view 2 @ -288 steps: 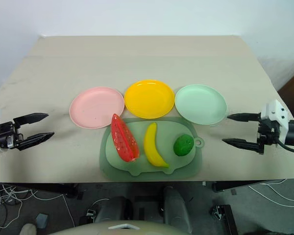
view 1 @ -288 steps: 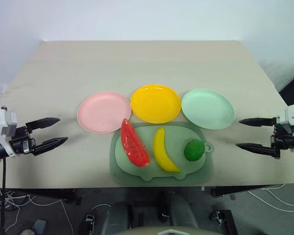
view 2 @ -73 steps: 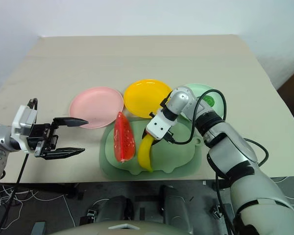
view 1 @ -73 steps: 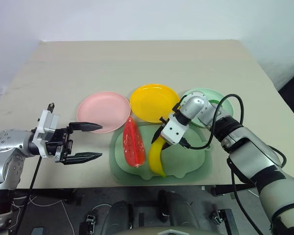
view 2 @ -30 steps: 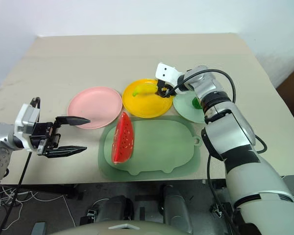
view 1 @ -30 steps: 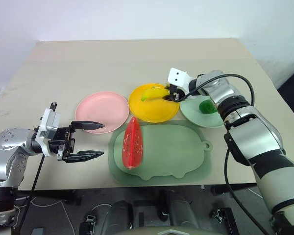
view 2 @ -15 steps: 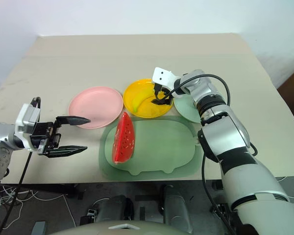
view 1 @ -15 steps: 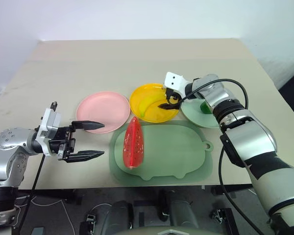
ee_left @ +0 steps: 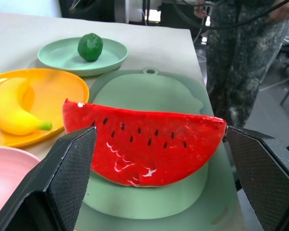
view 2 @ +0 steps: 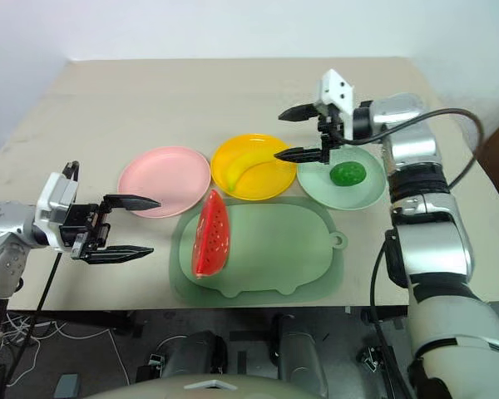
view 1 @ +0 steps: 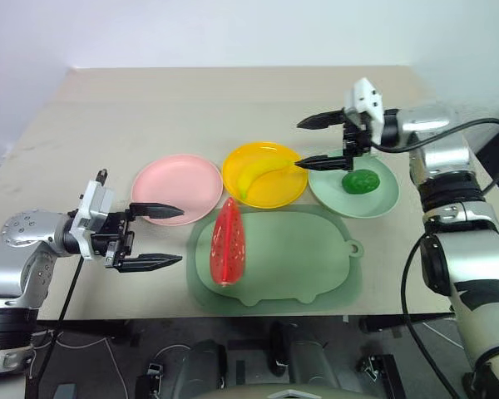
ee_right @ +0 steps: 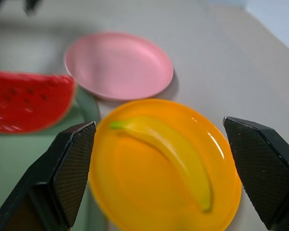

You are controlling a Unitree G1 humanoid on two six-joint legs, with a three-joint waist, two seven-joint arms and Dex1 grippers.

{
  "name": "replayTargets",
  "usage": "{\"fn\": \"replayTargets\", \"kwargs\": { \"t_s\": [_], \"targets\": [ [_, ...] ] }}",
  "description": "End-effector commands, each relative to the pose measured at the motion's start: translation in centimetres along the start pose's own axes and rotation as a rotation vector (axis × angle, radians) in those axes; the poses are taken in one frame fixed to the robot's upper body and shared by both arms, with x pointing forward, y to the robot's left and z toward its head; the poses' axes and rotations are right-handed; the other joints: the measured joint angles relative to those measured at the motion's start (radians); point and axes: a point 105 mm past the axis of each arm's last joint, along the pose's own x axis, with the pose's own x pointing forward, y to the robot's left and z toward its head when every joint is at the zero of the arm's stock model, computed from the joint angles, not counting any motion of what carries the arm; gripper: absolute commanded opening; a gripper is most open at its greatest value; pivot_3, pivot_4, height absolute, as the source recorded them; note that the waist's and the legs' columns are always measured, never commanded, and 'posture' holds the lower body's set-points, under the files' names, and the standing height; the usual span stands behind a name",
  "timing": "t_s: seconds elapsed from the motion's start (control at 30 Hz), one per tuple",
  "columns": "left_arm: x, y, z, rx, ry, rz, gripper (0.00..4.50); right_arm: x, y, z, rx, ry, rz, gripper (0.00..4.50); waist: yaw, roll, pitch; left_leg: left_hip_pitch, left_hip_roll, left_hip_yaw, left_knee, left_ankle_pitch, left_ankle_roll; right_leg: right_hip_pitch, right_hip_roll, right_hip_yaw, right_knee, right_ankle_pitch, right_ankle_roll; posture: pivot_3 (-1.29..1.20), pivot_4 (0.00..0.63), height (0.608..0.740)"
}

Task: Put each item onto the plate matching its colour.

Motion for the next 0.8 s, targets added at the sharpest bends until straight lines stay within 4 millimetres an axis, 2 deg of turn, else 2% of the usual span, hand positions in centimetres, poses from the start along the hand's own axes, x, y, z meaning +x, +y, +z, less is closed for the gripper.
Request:
{"fn": "replayTargets", "kwargs": {
  "t_s": [0.03, 0.27, 0.5, 0.6, 0.8],
  "targets": [
    [0.0, 0.4, 0.1, 0.05, 0.033, -0.037, 4.5, -1.9, 0.8, 1.9, -0.036, -0.06, 0.0, 4.46, -0.001, 0.0, 0.0, 0.0, 0.0, 0.0, 0.0, 0.0, 0.0, 0.0, 0.0, 0.0, 0.0, 0.0, 0.0, 0.0, 0.15, 0.736],
    [0.3, 1.9, 0.9, 0.109, 0.051, -0.092, 4.5, -4.7, 4.3, 0.3, -0.054, -0.021, 0.047, 4.46, 0.003, 0.0, 0.0, 0.0, -0.001, 0.0, 0.0, 0.0, 0.0, 0.0, 0.001, 0.0, 0.0, 0.0, 0.0, 0.0, 0.15, 0.736],
    [1.3, 3.9, 1.3, 0.121, 0.123, -0.119, 4.5, -5.5, 4.8, -0.6, -0.006, 0.004, -0.022, 4.46, 0.002, 0.0, 0.0, 0.0, -0.001, 0.0, 0.0, 0.0, 0.0, 0.0, 0.001, 0.001, 0.0, 0.0, 0.0, 0.0, 0.15, 0.736],
    [2.4, 4.7, 2.7, 0.066, 0.107, -0.102, 4.5, -5.4, 5.3, -0.6, 0.003, 0.002, -0.029, 4.46, 0.004, -0.001, 0.0, 0.0, -0.001, 0.0, 0.0, 0.0, 0.0, 0.0, 0.001, 0.001, 0.0, 0.0, 0.0, 0.0, 0.15, 0.736],
    [4.9, 3.4, 5.2, 0.005, 0.106, -0.116, 4.5, -5.2, 5.9, -0.7, 0.019, -0.003, -0.031, 4.46, 0.003, -0.002, 0.001, -0.001, -0.002, 0.0, 0.0, 0.0, 0.0, 0.0, 0.001, 0.001, -0.001, 0.0, 0.001, 0.0, 0.15, 0.736]
  ]
}}
